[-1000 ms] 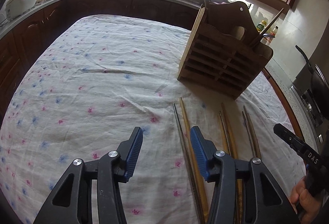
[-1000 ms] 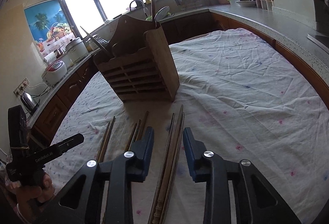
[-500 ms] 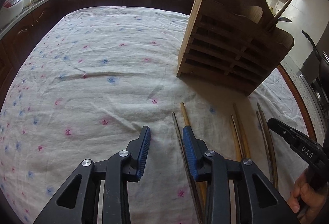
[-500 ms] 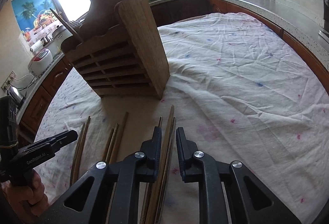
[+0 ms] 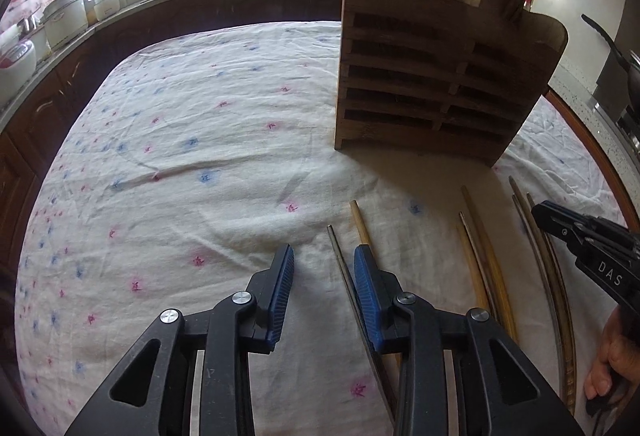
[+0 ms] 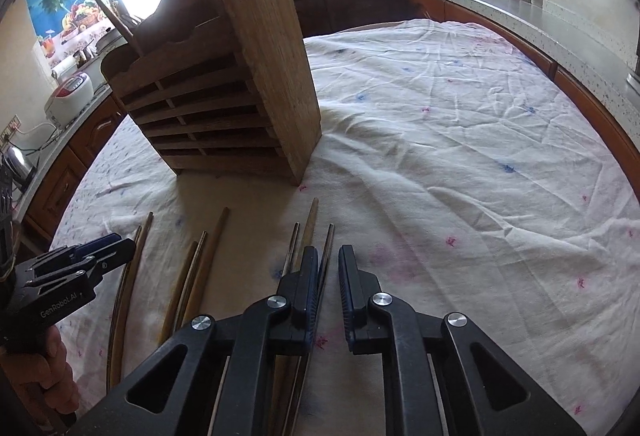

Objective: Organize utensils
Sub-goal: 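Grasp a metal chopstick with the left tool while the right tool grasps a wooden chopstick, then lift the chopstick toward the holder with the left tool while the right tool carries its chopstick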

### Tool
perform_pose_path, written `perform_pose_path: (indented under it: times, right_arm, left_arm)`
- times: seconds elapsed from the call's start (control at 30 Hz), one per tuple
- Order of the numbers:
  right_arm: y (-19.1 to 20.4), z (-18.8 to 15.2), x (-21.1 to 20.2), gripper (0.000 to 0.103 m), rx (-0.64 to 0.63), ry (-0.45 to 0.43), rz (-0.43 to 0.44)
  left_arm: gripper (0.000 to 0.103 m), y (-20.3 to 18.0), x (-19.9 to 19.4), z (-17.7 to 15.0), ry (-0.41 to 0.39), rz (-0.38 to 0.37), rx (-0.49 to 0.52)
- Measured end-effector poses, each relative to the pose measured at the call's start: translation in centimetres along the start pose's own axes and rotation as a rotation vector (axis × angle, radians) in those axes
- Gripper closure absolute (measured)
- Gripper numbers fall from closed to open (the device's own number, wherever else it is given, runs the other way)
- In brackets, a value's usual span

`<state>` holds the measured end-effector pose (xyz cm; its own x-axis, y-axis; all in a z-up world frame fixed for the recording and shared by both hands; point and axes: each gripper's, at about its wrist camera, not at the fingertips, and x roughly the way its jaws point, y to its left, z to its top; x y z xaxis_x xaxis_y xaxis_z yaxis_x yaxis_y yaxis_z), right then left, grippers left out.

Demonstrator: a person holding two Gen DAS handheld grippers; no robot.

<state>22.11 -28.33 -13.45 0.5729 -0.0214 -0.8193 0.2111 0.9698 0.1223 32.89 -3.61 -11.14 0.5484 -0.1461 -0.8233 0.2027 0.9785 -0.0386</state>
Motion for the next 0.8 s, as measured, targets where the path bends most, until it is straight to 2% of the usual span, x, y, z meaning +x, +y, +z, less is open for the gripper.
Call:
perform_pose_path:
  times: [0.1,0.17,0.23,0.3,0.5,0.8]
  right_arm:
    - [0.2,0.3,0.4,0.091,-0.014,0.002,-0.011]
    - [0.8,0.4,0.5,0.091,-0.05,0.002,-0.037]
    - [1.1,0.4,0.5,0.091,-0.069,0.001,-0.049]
    - [0.8,0.4,0.4,0.097,-0.054,0.0,-0.032]
    - [0.0,0.2,-2.1,0.099,0.019,-0.045,0.066]
    - [0.5,1.1,-10.4,0.099,0.057,-0.207,0.183]
  left_arm:
    - [0.073,-0.5,0.1,0.2,-0.005,0.012,0.014]
    - [0.079,-0.7,0.2,0.2,-0.011,0.012,0.027]
    - [0.097,-0.9,0.2,0.1,-0.02,0.009,0.041]
    - [0.098,-0.9,0.2,0.2,-0.018,0.006,0.048]
    - [0.101,0.9,-1.8,-0.2,-0.028,-0.085,-0.037]
    - [0.101,3.2,-11.4,-1.0,-0.192,-0.217,-0.098]
